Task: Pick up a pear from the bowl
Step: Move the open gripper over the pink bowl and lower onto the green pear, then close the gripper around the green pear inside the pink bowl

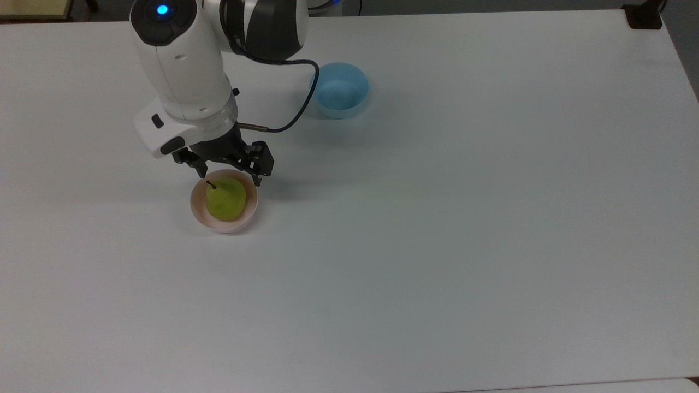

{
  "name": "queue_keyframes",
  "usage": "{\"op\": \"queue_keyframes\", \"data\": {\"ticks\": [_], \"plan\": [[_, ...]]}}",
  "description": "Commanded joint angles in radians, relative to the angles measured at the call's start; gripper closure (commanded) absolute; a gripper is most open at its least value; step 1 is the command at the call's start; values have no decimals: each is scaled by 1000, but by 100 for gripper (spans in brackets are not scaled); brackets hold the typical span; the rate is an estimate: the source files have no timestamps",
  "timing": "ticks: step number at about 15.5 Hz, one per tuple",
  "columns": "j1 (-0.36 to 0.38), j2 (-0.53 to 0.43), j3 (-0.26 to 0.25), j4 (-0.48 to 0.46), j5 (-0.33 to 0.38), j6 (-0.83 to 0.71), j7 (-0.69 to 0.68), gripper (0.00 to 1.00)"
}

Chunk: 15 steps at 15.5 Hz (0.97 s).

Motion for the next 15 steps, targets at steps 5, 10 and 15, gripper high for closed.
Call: {"op": "queue_keyframes", "data": {"ticks": [5,10,15], "plan": [[-2,51,-20,-24,-21,96,4,0],[-4,68,-22,-24,-35,102,4,13],[-16,75,-20,-56,-35,160,1,56]]}}
